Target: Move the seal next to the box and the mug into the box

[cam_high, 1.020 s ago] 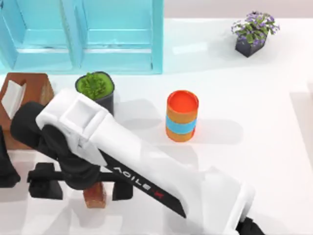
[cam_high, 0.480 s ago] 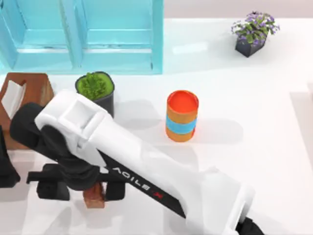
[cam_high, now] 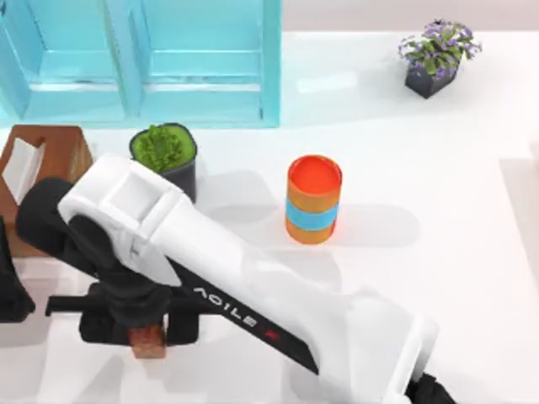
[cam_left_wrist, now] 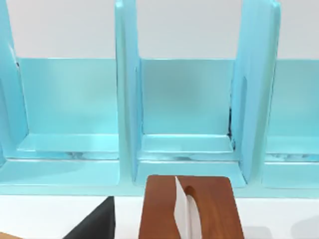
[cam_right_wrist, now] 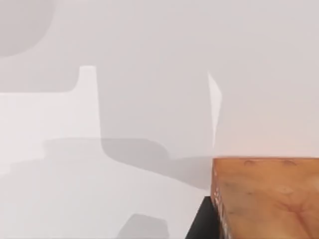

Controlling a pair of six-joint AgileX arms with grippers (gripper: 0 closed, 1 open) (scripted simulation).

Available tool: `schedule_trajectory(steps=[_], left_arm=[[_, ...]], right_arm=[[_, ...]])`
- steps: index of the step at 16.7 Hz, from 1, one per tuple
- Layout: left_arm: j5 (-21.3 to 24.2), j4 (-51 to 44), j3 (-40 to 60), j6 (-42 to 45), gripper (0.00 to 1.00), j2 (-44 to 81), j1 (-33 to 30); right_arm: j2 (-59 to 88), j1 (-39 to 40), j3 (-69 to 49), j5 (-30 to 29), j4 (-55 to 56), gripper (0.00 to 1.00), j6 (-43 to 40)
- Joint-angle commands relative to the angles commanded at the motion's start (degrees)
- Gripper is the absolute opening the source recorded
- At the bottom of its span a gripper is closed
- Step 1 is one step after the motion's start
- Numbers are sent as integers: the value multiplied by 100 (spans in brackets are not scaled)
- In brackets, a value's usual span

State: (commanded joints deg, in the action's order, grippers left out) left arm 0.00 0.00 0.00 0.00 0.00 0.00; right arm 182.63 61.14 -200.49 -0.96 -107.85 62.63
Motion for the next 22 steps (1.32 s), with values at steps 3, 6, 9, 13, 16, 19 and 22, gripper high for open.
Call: schedule_trajectory(steps=[3, 6, 9, 13, 16, 19, 22], left_arm=[[0, 0, 0, 0, 100, 0, 0], [0, 0, 0, 0, 100, 0, 0], [0, 0, 0, 0, 100, 0, 0], [0, 0, 0, 0, 100, 0, 0], [0, 0, 0, 0, 100, 0, 0], [0, 0, 0, 0, 100, 0, 0], [0, 0, 0, 0, 100, 0, 0]], right_arm=[[0, 0, 0, 0, 0, 0, 0], [0, 0, 0, 0, 0, 0, 0], [-36, 61, 20, 46, 314, 0, 8], [-416, 30, 597, 52, 516, 0, -38], [-1038, -23, 1544, 63, 848, 0, -112], [-1856, -94, 2791, 77, 1282, 0, -207], [-2784, -179, 4210, 94, 1773, 0, -312]])
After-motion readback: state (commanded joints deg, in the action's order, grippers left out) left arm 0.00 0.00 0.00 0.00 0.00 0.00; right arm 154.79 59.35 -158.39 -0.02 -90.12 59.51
